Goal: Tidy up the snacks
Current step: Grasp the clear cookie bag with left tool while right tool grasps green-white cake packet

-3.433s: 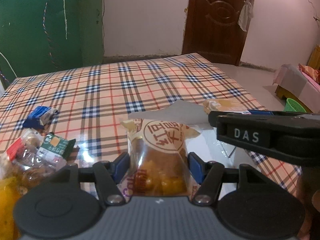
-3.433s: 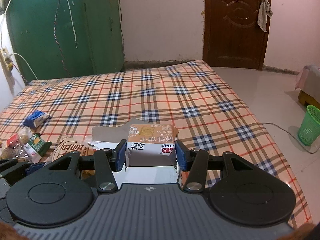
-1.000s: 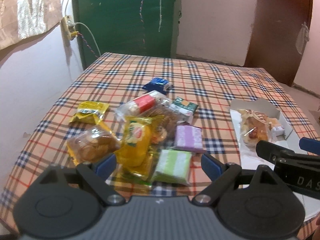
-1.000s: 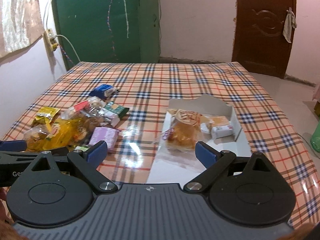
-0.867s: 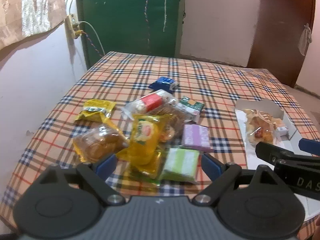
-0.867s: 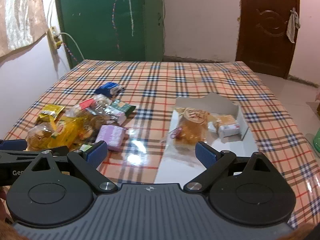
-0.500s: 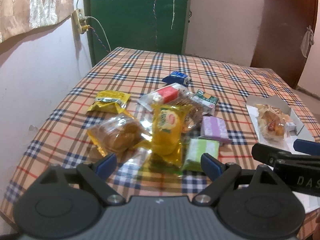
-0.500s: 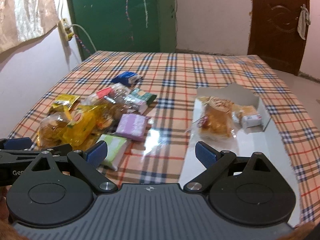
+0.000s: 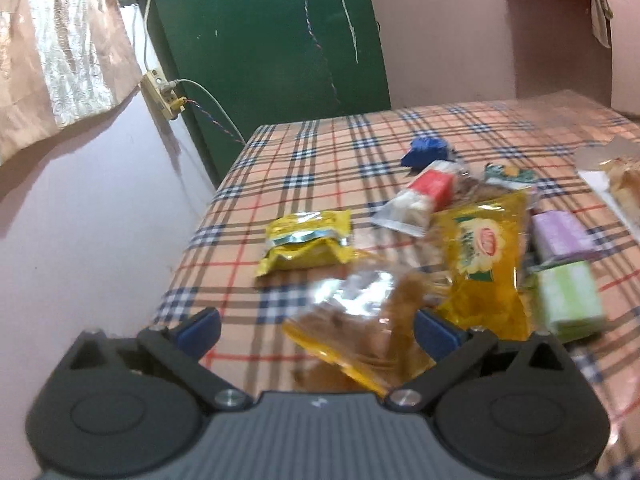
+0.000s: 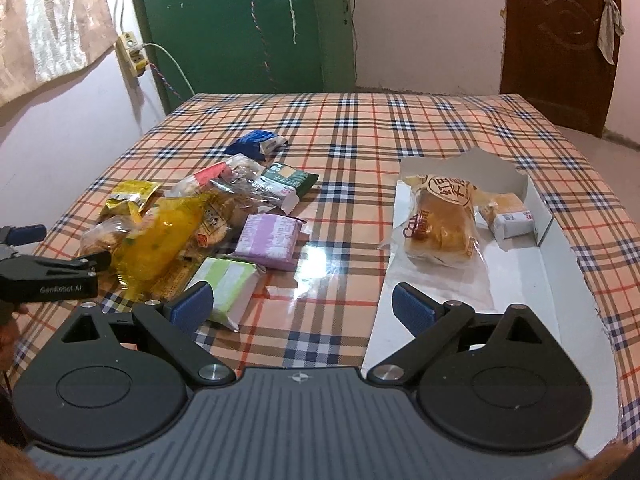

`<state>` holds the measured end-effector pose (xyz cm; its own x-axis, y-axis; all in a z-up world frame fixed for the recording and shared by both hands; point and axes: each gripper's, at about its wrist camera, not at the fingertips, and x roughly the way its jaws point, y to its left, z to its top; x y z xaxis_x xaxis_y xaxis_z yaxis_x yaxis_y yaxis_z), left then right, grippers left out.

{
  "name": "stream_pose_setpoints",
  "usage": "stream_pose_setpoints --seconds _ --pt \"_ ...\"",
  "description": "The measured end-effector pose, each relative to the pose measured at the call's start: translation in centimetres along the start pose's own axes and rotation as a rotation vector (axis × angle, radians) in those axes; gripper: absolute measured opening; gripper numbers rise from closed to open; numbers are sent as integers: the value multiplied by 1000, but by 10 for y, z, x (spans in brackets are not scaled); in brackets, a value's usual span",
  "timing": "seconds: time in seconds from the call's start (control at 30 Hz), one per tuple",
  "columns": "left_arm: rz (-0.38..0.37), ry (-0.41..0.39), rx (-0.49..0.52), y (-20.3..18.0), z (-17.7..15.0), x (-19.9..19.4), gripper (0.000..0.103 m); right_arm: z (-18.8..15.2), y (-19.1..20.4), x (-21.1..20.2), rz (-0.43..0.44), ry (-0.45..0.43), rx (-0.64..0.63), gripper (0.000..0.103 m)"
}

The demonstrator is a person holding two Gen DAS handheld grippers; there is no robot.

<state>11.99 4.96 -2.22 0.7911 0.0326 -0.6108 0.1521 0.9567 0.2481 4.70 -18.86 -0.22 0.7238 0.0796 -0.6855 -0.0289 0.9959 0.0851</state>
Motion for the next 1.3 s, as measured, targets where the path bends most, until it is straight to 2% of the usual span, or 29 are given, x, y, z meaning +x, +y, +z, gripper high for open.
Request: stream_pose_setpoints --seconds 0.2,0.3,0.33,0.4,0.43,0.47,0.5,0.57,0.73,0.93,1.0,1.2,1.3 --pt "-61 -10 92 -7 5 23 101 0 5 5 4 18 -10 103" --pt "-54 -3 119 -13 5 32 100 2 3 7 1 19 -10 103" --pt "-65 3 107 -13 5 34 96 2 2 7 -2 20 -6 103" --pt "-112 27 77 -14 6 39 66 2 2 10 -3 28 -3 103" --pt "-118 29 64 -17 6 38 62 2 2 12 -3 32 -4 103" --pt "-124 30 59 -19 5 36 49 2 2 14 -2 36 -6 103" --pt "-126 32 53 -22 3 34 46 2 3 15 -1 39 -9 103" --pt "-103 43 44 -27 1 27 45 1 6 18 3 46 -22 103" --pt "-76 83 -90 -25 -14 -1 44 0 13 26 23 67 -30 103" --pt "-52 91 -214 -23 -38 -40 43 -1 31 48 58 111 -37 103" --pt "-54 90 -238 -24 -44 -47 43 1 37 55 70 123 -26 103" --pt "-72 80 -266 -24 -46 -53 41 9 49 81 35 144 54 103" --pt "-79 74 -274 -25 -46 -55 41 11 54 97 3 181 38 103"
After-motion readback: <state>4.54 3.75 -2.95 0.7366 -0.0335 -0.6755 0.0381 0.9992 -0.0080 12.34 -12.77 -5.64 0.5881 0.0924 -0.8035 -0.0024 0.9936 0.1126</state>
